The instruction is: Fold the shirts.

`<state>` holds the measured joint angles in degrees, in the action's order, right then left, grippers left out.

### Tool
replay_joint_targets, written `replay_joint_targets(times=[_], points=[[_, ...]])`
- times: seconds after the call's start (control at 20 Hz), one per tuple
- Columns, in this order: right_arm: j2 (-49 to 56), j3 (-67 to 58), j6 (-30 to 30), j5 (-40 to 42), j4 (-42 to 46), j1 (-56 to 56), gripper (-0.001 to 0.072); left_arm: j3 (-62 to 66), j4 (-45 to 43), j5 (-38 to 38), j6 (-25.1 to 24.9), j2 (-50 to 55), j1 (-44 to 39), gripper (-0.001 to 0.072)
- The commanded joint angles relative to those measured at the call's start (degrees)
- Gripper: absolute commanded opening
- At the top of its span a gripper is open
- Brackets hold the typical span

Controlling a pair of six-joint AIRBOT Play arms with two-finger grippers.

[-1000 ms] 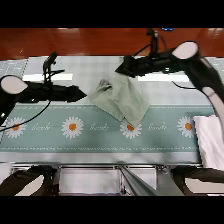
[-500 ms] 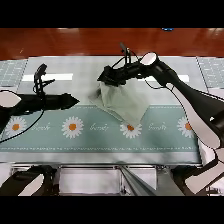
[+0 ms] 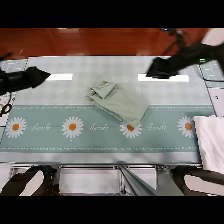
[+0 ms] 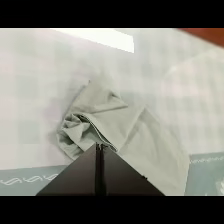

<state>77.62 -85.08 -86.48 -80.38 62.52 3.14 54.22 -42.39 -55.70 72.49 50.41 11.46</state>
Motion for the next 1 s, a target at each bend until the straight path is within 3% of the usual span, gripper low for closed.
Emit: replay_joint_targets(times=[0.0, 0.1, 0.2, 0.35, 0.5, 0.65, 0.95], points=[[-20.4, 19.3, -9.0, 5.7, 20.5, -7.8, 0.0408, 1.0, 0.0, -2.0, 0.2, -5.2, 3.4, 0.0017], [-30.5, 38.4, -14.7, 17.4, 17.1, -9.5, 0.0408, -3.0, 0.0, -1.9, 0.2, -7.8, 1.1, 0.0017], [-33.9, 52.0, -16.0, 26.4, 7.8, -9.4, 0.0409, -7.9, 0.0, -1.7, 0.2, -8.7, -2.2, 0.0017], [-30.2, 62.3, -3.8, 35.5, -16.7, -9.4, 0.041, -15.1, 0.5, -1.3, 1.6, -8.7, -8.0, 0.0017], [-20.2, 62.1, 9.2, 35.5, -33.4, -9.4, 0.041, -20.5, 0.4, 1.7, 1.7, -8.7, -14.3, 0.0017], [-9.3, 60.0, 18.4, 31.5, -43.1, -9.4, 0.041, -22.7, 0.4, 6.3, 4.1, -8.1, -18.1, 0.0017], [5.4, 49.9, 20.6, 28.8, -43.6, -0.8, 0.0409, -22.7, 0.4, 9.3, 4.3, -6.4, -18.6, 0.0017]])
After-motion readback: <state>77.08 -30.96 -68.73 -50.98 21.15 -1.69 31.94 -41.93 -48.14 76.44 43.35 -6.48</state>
